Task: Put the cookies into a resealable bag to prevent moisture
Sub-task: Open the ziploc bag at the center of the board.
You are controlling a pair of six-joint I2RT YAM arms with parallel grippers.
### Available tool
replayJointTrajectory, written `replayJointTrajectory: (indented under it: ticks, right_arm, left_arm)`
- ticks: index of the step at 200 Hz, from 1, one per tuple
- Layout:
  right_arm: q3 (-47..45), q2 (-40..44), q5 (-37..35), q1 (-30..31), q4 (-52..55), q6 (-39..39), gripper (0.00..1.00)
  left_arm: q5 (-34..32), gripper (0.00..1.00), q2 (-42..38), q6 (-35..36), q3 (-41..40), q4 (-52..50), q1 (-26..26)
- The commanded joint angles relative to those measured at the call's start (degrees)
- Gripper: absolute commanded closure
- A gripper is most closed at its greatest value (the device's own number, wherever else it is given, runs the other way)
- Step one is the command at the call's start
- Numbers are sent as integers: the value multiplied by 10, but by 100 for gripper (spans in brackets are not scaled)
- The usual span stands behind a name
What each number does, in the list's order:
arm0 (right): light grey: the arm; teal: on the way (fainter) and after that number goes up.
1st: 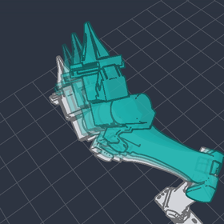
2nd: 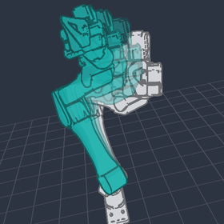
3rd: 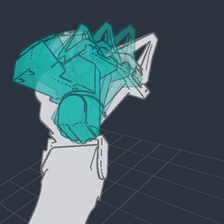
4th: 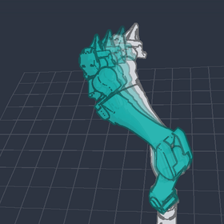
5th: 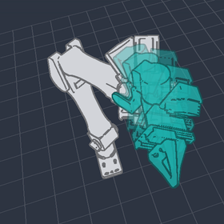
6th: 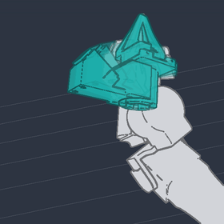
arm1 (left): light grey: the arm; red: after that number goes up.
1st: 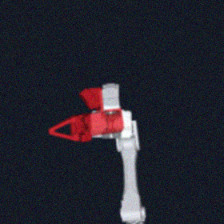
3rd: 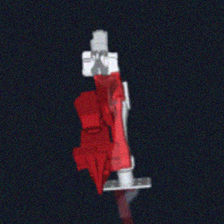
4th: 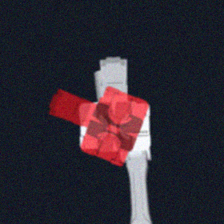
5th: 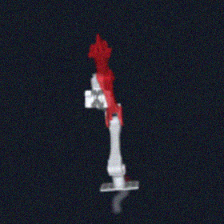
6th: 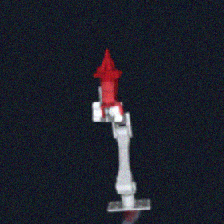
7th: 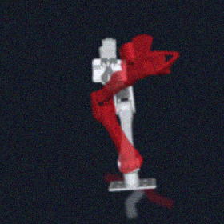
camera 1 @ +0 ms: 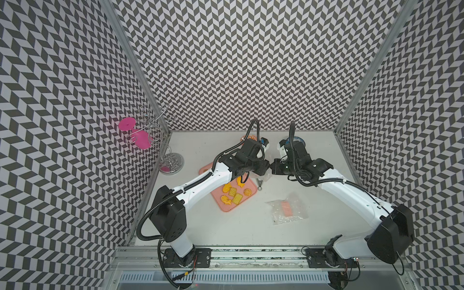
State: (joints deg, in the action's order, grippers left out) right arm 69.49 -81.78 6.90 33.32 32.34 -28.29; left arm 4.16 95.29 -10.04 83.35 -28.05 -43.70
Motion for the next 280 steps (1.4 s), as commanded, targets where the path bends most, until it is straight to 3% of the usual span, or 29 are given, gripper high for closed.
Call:
replayJointTrajectory:
  ticks: [1,33,82,127,154,182,224,241,280]
  right_arm:
    - [9,-5,-15,6,0,1,100]
    - [12,-3,-21,7,1,1,100]
    - [15,1,-5,7,-15,-17,100]
    - [4,7,-30,7,-6,-5,100]
    - [-8,1,-60,7,-3,20,100]
    - [-19,-20,-113,15,3,63,100]
    - [-30,-34,-148,17,-3,105,100]
    - [-27,-39,-126,27,-20,127,100]
    - [-36,-48,41,79,-126,177,92]
  left_arm:
    - [-21,55,10,0,17,-28,8]
    - [-13,68,21,8,30,-59,14]
    - [26,69,30,14,29,-86,8]
    - [27,100,21,-15,30,-114,15]
    - [61,100,36,-58,85,-205,37]
    - [141,100,8,-99,80,-233,58]
    - [143,100,-31,-99,61,-310,112]
    - [136,100,-49,-99,35,-319,126]
    - [117,100,-80,-116,-37,-328,147]
